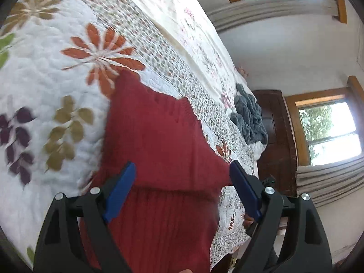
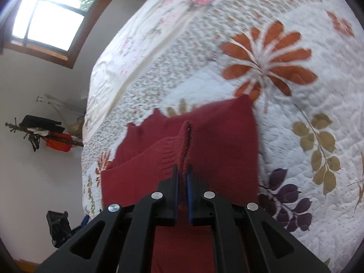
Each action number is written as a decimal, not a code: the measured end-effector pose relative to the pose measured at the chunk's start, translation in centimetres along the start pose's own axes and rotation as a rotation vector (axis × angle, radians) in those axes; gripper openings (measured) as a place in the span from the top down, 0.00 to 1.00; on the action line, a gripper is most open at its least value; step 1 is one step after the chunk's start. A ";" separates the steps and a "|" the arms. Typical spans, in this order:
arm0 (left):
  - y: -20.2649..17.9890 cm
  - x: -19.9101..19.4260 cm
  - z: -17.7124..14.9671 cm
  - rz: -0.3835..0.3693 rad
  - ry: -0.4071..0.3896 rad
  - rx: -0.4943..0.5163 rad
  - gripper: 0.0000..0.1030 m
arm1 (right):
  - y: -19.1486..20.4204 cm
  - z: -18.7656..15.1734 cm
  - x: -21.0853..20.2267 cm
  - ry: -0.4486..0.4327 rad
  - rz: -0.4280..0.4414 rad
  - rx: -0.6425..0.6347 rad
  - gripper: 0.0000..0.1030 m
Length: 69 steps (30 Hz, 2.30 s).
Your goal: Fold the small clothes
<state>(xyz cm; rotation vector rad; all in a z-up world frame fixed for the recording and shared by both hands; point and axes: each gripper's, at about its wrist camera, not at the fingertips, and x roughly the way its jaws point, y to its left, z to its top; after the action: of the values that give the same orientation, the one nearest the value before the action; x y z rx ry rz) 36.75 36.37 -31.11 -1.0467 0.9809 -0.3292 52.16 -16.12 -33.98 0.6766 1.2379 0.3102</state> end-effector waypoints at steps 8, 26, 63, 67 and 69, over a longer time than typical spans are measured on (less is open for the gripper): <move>1.1 5.4 2.7 0.043 0.051 -0.012 0.20 | -3.7 -0.3 2.8 0.029 -0.011 0.042 0.94; 3.6 9.3 8.9 0.093 0.099 0.003 0.24 | -5.8 1.3 4.3 0.066 0.164 0.049 0.87; 11.0 -13.6 -27.4 0.149 0.262 -0.124 0.16 | -14.6 -33.1 -15.7 0.229 0.058 0.146 0.48; 12.0 -12.7 -27.9 0.163 0.290 -0.158 0.16 | -14.9 -33.8 -15.1 0.233 0.059 0.165 0.48; 12.5 -12.1 -28.1 0.165 0.318 -0.166 0.16 | -14.8 -33.8 -14.8 0.226 0.074 0.178 0.48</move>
<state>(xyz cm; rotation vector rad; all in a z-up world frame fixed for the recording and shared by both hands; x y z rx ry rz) 4.83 34.36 -39.37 -1.0739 1.3910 -0.2860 13.69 -25.54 -37.56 0.8597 1.4702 0.3473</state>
